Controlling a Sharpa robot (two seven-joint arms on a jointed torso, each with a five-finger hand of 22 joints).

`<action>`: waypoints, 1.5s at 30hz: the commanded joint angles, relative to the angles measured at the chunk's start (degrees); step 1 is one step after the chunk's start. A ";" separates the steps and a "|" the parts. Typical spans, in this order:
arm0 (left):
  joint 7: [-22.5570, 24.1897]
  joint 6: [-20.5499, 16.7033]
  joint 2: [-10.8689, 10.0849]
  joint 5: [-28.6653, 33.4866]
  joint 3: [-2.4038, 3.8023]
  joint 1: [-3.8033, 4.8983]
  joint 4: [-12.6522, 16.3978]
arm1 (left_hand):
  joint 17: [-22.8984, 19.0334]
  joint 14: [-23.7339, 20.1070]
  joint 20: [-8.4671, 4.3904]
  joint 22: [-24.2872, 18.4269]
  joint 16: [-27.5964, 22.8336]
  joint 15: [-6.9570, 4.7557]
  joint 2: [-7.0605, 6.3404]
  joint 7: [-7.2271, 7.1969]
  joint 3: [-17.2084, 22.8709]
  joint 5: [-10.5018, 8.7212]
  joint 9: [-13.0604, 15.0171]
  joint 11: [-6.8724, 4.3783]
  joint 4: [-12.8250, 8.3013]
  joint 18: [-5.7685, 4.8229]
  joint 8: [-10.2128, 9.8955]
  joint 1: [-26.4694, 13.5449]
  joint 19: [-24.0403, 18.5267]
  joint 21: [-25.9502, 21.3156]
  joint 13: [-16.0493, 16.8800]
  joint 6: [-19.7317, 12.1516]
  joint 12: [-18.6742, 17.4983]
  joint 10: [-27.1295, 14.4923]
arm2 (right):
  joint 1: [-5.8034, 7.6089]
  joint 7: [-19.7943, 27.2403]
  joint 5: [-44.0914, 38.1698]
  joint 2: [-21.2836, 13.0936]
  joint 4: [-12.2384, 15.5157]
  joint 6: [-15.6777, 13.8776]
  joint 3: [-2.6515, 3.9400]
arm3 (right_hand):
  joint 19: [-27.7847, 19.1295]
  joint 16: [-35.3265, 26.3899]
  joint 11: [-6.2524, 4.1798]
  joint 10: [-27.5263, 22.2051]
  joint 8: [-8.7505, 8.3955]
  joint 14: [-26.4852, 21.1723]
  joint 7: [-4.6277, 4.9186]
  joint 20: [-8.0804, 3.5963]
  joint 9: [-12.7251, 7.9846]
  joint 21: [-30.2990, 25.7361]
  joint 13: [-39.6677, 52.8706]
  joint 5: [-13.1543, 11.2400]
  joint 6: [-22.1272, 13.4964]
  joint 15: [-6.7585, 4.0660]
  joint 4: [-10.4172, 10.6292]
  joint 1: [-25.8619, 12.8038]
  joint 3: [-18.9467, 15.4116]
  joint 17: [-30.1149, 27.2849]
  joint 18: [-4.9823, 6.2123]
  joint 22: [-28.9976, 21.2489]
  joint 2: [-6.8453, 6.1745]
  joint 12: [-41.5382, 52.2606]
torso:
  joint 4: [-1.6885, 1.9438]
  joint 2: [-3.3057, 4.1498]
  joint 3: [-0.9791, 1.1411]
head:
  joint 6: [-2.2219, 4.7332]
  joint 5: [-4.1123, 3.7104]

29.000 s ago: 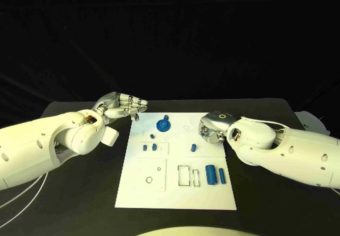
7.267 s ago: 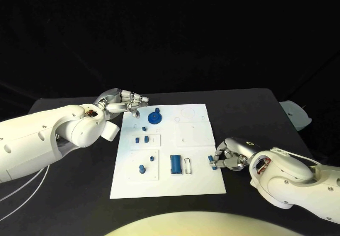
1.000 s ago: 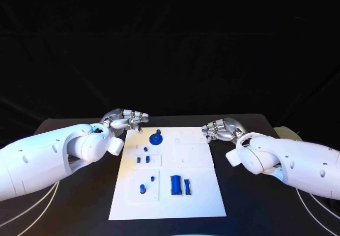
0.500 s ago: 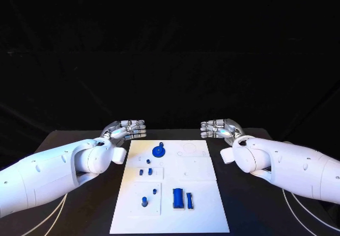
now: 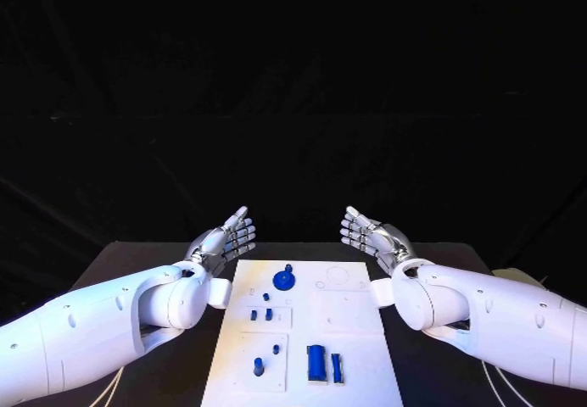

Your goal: Assemble the parts on the task board

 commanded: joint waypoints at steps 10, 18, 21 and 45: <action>9.92 -20.53 0.90 -2.98 0.82 -1.89 6.70 | -1.31 -13.15 -4.34 -4.21 -4.48 -2.13 1.85 -5.75 -5.62 -7.59 -0.28 -3.67 -5.03 -6.24 -2.71 -21.40 -9.67 -6.11 -0.28 -13.73 -6.40 -14.76 | -1.82 8.39 4.55 -1.57 6.64 -13.63 1.89 | -12.97 -3.15 -1.83 -16.90 -0.41 -16.96 -5.72 -6.72 -6.75 -0.50 -0.78 -7.34 -15.01 -0.64 -0.25 -20.08 -5.07 -5.53 -6.58 -10.83 0.31 -1.09 | 0.50 -0.28 0.18 | 0.23 -0.01; 10.41 -21.68 0.96 -3.12 0.89 -2.05 7.23 | -1.31 -16.72 -8.38 -4.21 -8.68 -2.13 1.85 -5.75 -10.74 -7.59 -0.28 -3.67 -5.03 -6.24 -2.71 -27.20 -12.36 -7.77 -0.28 -17.41 -6.40 -18.77 | -1.82 8.39 4.55 -1.57 6.64 -13.63 1.89 | -16.52 -3.15 -1.83 -21.46 -0.41 -21.55 -5.72 -6.72 -6.75 -0.50 -0.78 -7.34 -19.07 -0.64 -0.25 -25.49 -9.93 -5.53 -6.58 -13.75 0.31 -1.09 | 0.50 -0.28 0.18 | 0.23 -0.01; 10.41 -21.68 0.96 -3.12 0.89 -2.05 7.23 | -1.31 -17.81 -8.38 -4.21 -8.68 -2.13 1.85 -5.75 -10.74 -7.59 -0.28 -3.67 -5.03 -6.24 -2.71 -29.02 -13.06 -11.83 -0.28 -18.59 -6.40 -20.03 | -1.82 8.39 4.55 -1.57 6.64 -13.63 1.89 | -17.60 -3.15 -1.83 -22.85 -0.41 -22.98 -5.72 -6.72 -6.75 -0.50 -0.78 -7.34 -20.33 -0.64 -0.25 -27.16 -9.93 -5.53 -6.58 -14.65 0.31 -1.09 | 0.50 -0.28 0.18 | 0.23 -0.01; 10.41 -21.68 0.96 -3.12 0.89 -2.05 7.23 | -1.31 -25.46 -8.38 -4.21 -8.68 -2.13 1.85 -5.75 -10.74 -7.59 -0.28 -3.67 -5.03 -6.24 -2.71 -41.48 -18.78 -11.83 -0.28 -26.57 -6.40 -28.66 | -1.82 8.39 4.55 -1.57 6.64 -13.63 1.89 | -25.21 -3.15 -1.83 -32.66 -0.41 -32.79 -5.72 -6.72 -6.75 -0.50 -0.78 -7.34 -29.01 -0.64 -0.25 -38.83 -9.93 -5.53 -6.58 -20.91 0.31 -1.09 | 0.50 -0.28 0.18 | 0.23 -0.01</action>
